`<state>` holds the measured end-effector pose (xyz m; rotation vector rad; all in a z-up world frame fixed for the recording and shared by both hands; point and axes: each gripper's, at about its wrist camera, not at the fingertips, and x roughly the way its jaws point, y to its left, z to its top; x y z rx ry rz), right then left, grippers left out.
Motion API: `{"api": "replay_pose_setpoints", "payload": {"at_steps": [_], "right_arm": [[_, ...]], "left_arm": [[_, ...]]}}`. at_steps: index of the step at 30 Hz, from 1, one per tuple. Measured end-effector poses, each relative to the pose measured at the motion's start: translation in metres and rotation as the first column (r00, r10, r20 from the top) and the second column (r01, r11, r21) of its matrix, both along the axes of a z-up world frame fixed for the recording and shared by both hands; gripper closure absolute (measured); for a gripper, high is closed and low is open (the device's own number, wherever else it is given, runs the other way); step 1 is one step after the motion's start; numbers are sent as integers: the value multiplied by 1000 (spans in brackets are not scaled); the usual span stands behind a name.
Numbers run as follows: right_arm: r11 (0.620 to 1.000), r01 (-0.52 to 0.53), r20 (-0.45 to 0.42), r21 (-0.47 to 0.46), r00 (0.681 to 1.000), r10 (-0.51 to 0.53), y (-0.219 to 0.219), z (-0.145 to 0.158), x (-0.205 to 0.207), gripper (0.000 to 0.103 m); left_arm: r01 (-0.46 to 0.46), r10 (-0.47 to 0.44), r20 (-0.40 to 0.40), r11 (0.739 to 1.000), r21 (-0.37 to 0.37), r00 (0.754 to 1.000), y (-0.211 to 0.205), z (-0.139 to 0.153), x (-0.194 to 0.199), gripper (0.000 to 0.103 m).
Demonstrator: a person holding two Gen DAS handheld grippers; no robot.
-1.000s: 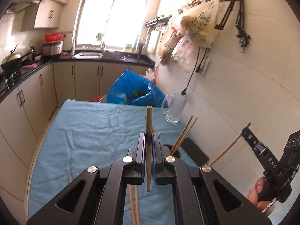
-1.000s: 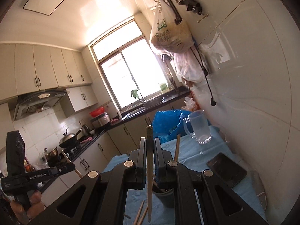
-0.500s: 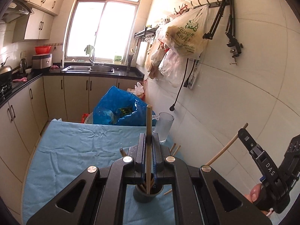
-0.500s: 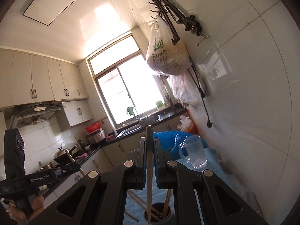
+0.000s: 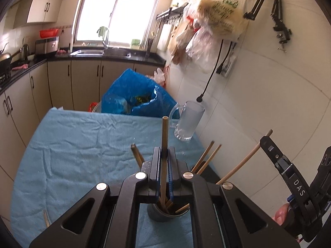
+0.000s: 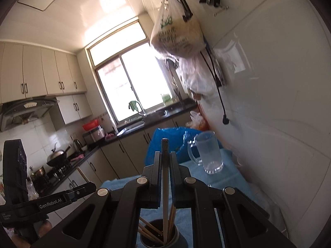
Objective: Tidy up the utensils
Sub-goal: 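Open both grippers to drop the chopsticks into the black cup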
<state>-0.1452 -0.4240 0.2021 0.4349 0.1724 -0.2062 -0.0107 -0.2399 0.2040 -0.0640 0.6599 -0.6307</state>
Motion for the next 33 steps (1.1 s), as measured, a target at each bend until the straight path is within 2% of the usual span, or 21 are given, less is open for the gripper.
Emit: {"api": "replay_pose_setpoints", "payload": {"at_steps": [7, 9, 11, 13, 17, 18, 19, 20, 21, 24, 26, 29, 33], "right_arm": [[999, -24, -57, 35, 998, 26, 0, -19, 11, 93], [998, -35, -61, 50, 997, 38, -2, -19, 10, 91], [998, -27, -54, 49, 998, 30, -2, -16, 7, 81], [999, -23, -32, 49, 999, 25, -2, -10, -1, 67], [999, 6, -1, 50, 1000, -6, -2, -2, -18, 57], [998, 18, 8, 54, 1000, -18, -3, 0, -24, 49], [998, 27, 15, 57, 999, -28, -3, 0, -28, 37], [998, 37, 22, 60, 999, -38, -3, 1, -33, 31], [997, 52, 32, 59, 998, -54, -3, 1, -39, 18], [995, 96, 39, 32, 994, -97, 2, -2, -54, 1], [995, 101, 25, 19, 995, -101, 6, -7, -60, 0], [996, 87, -10, 18, 996, -87, 15, -22, -66, 0], [1000, 4, -83, 2, 997, -4, 33, -45, -63, 0]], "left_arm": [[7, -6, -36, 1000, 25, 999, -2, -14, 2, 97], [10, -9, -43, 1000, 15, 999, 1, -12, 1, 90], [2, -2, -36, 1000, 2, 999, 6, -8, -2, 72], [-6, 6, -13, 1000, -8, 1000, 11, -2, -8, 68], [-11, 11, -4, 999, -30, 1000, 23, 6, -18, 62], [-16, 16, 4, 999, -33, 1000, 27, 8, -21, 60], [-21, 22, 12, 999, -35, 1000, 32, 10, -25, 54], [-27, 27, 19, 999, -38, 999, 36, 12, -28, 49], [-36, 37, 28, 998, -42, 999, 43, 13, -33, 47], [-67, 68, 39, 997, -42, 997, 63, 13, -40, 38], [-87, 88, 26, 995, -38, 996, 79, 8, -42, 27], [-133, 132, -5, 991, -29, 991, 107, -4, -42, 26], [-203, 203, -82, 979, 11, 976, 142, -33, -34, 25]]}}
